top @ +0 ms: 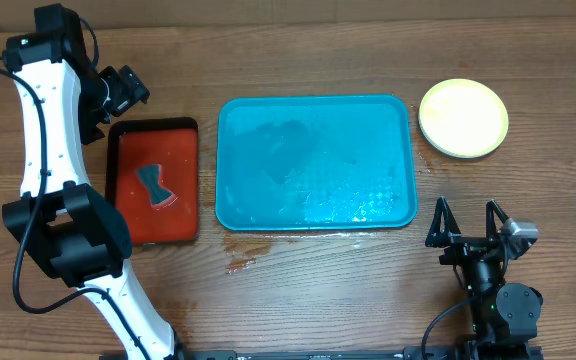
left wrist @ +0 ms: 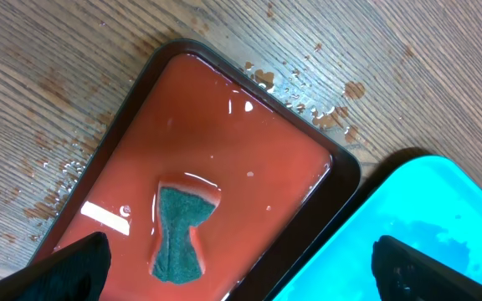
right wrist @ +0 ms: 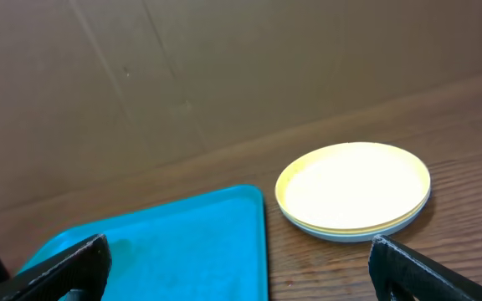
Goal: Clean dirty plates on tray and stack at the side
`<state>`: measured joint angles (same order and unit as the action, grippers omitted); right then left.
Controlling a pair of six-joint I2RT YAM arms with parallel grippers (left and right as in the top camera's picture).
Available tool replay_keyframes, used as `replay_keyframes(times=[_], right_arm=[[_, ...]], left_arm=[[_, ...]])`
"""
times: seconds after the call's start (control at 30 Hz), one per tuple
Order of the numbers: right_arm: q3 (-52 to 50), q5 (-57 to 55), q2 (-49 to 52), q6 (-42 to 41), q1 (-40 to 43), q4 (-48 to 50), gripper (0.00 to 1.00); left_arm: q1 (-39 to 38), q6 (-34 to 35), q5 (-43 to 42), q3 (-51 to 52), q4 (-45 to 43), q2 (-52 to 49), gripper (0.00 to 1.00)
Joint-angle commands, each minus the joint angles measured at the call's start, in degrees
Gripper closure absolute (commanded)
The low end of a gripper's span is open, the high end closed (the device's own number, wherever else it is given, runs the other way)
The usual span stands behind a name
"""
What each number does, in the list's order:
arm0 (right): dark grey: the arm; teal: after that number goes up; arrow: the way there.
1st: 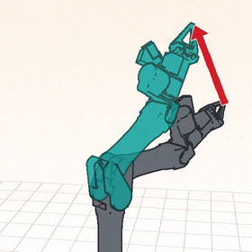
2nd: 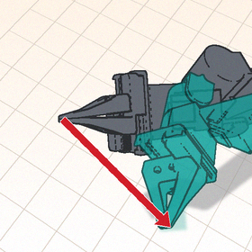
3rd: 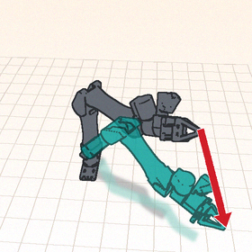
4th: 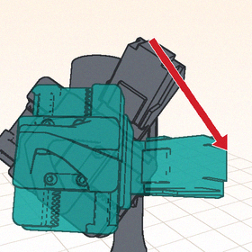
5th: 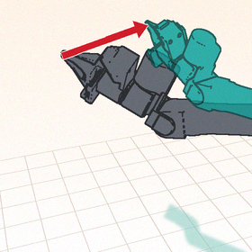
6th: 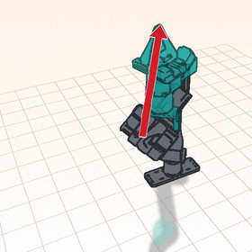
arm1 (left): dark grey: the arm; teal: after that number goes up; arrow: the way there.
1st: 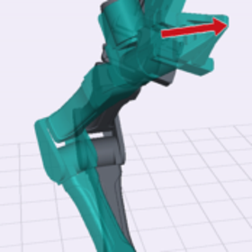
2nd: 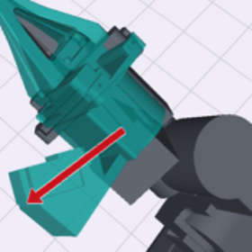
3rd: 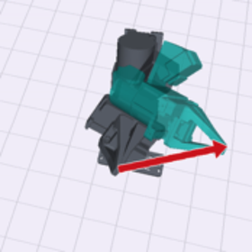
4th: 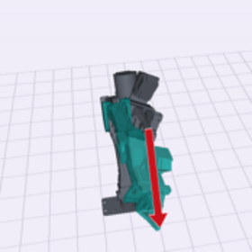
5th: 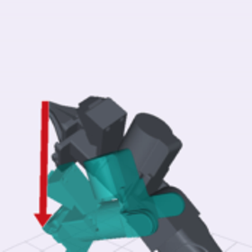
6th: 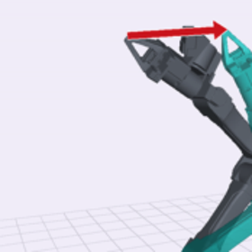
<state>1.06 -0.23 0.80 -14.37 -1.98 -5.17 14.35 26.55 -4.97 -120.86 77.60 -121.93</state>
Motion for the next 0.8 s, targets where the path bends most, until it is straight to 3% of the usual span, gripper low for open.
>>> replay_keyframes(times=[0.0, 0.3, 0.77], right_arm=[[-0.59, -0.76, -0.63, 6.91, -0.28, 0.33, 0.00], [-0.59, -0.13, -0.63, 24.37, -1.60, 0.24, 0.00], [-0.59, 0.28, -0.63, 21.46, -1.60, 0.31, 0.00]], left_arm=[[-0.13, -1.07, -0.44, -0.74, -0.04, 0.96, 0.00], [-0.13, -1.07, -0.44, -0.74, -0.04, 0.96, 0.00], [-0.13, -1.07, -0.44, -0.74, -0.04, 0.96, 0.00]])
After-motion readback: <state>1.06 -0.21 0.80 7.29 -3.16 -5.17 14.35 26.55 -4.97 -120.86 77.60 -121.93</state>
